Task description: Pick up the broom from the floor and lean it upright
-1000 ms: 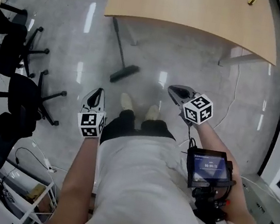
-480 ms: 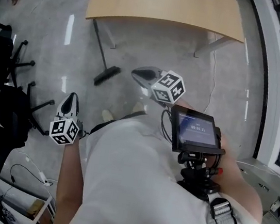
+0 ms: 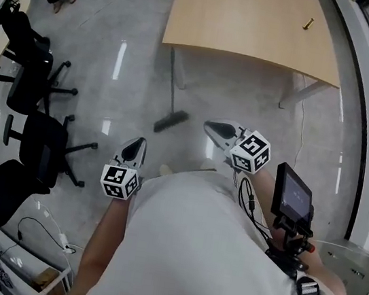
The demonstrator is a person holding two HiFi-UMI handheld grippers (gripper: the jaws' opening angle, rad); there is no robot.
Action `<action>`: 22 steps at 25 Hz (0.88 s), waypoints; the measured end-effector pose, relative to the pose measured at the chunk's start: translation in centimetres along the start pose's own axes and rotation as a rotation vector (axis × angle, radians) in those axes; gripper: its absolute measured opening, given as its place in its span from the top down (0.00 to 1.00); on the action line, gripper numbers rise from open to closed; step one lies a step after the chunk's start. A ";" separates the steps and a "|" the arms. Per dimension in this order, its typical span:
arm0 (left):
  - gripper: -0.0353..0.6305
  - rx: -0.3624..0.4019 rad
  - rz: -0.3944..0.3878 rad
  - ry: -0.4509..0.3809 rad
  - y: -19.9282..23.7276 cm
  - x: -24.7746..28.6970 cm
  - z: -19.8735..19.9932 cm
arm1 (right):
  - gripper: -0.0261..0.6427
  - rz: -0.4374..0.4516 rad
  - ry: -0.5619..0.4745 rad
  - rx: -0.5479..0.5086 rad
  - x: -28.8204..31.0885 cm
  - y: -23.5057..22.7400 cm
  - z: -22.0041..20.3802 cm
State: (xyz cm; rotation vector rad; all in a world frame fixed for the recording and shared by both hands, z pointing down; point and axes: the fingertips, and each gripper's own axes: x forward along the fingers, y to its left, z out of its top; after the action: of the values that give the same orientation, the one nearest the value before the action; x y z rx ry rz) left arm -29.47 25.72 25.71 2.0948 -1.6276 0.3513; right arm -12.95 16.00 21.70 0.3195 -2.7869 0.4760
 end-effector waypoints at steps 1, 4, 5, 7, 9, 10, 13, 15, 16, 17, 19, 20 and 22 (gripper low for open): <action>0.92 0.006 -0.013 0.002 -0.1 0.1 0.1 | 0.93 -0.010 0.011 -0.016 0.1 0.2 -0.2; 0.92 0.033 -0.059 0.013 -0.5 0.0 0.1 | 0.93 -0.038 0.008 -0.015 0.2 1.2 -0.4; 0.92 0.043 -0.075 0.016 -0.7 0.1 0.1 | 0.93 -0.046 -0.003 -0.004 0.2 1.5 -0.3; 0.92 0.056 -0.101 0.016 -1.0 0.3 0.3 | 0.93 -0.052 -0.025 0.013 0.1 1.9 -0.1; 0.92 0.062 -0.117 0.010 -1.1 0.8 0.8 | 0.93 -0.050 -0.036 0.018 0.1 2.1 0.2; 0.92 0.063 -0.123 0.007 -1.2 1.0 1.1 | 0.93 -0.047 -0.036 0.016 0.1 2.2 0.3; 0.92 0.068 -0.135 0.002 -1.6 1.4 1.6 | 0.93 -0.042 -0.029 0.009 0.1 2.3 0.4; 0.92 0.067 -0.135 0.000 -1.8 1.5 1.9 | 0.93 -0.041 -0.023 0.012 0.1 2.3 0.4; 0.92 0.064 -0.133 -0.001 -1.9 1.5 2.0 | 0.93 -0.040 -0.019 0.017 0.1 2.2 0.4; 0.92 0.062 -0.131 0.000 -2.0 1.6 2.0 | 0.93 -0.037 -0.015 0.021 0.1 2.1 0.4; 0.92 0.056 -0.127 0.004 -2.3 1.9 2.1 | 0.93 -0.034 -0.009 0.023 0.0 1.7 0.4; 0.92 0.055 -0.124 0.006 -2.4 2.1 2.1 | 0.93 -0.033 -0.007 0.024 0.0 1.4 0.4; 0.92 0.054 -0.120 0.009 -2.5 2.7 2.3 | 0.93 -0.033 -0.007 0.027 -0.1 0.6 0.4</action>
State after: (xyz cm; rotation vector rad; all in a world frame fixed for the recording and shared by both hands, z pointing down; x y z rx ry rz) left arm -26.50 22.81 24.48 2.2158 -1.4948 0.3671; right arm -13.16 16.43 21.15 0.3739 -2.7794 0.5058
